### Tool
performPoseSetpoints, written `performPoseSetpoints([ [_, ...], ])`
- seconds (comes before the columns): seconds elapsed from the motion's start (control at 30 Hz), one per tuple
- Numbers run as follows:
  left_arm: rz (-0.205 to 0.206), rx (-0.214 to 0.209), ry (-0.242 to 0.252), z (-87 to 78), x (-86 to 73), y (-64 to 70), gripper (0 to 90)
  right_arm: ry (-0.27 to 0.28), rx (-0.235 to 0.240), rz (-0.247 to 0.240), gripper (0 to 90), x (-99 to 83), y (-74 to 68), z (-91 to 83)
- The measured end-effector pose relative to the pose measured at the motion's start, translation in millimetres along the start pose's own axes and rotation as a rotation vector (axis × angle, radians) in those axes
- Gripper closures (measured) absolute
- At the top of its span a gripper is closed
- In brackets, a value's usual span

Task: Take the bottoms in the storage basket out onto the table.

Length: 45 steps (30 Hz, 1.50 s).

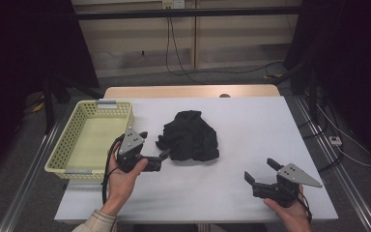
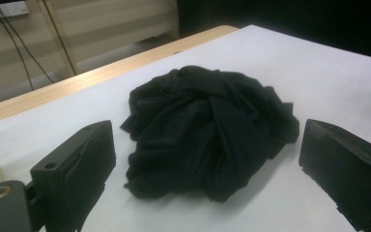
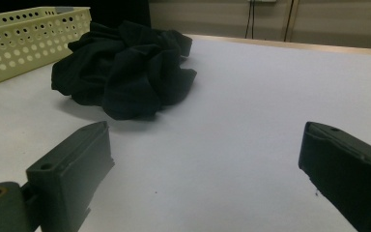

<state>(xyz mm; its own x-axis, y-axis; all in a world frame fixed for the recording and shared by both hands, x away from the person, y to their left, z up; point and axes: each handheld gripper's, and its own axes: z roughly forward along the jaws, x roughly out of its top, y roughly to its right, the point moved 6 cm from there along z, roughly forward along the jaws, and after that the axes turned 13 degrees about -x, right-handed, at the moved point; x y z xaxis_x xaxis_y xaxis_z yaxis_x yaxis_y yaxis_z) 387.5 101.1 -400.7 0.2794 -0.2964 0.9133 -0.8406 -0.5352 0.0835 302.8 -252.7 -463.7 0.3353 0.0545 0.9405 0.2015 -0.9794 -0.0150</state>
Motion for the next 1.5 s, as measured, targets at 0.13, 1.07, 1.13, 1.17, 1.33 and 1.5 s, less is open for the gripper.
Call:
performPoseSetpoints([
  [0.13,0.005,0.018,0.013,-9.5,-6.4,-1.2,5.5,0.001,0.001,-0.004,4.8,0.0,0.4,-0.6],
  [1.07,-0.015,0.031,-0.041,-27.7,-59.8,21.1,5.5,0.005,-0.002,-0.002,4.8,0.5,-0.2,-1.5],
  [1.13,-0.024,0.032,-0.034,-28.1,-63.3,20.0,5.5,0.004,-0.002,-0.001,4.8,0.5,-0.1,-1.7],
  [1.17,-0.027,0.032,-0.034,-28.0,-64.7,19.6,5.5,0.005,-0.002,0.0,4.8,0.6,-0.1,-1.7],
  [1.33,-0.026,0.035,-0.036,-28.2,-73.7,20.6,5.5,0.007,-0.003,-0.004,4.8,0.7,-0.2,-2.3],
  [1.5,-0.071,0.057,-0.006,-30.8,-78.0,18.8,5.1,0.009,-0.003,-0.007,4.8,1.0,0.8,-3.3],
])
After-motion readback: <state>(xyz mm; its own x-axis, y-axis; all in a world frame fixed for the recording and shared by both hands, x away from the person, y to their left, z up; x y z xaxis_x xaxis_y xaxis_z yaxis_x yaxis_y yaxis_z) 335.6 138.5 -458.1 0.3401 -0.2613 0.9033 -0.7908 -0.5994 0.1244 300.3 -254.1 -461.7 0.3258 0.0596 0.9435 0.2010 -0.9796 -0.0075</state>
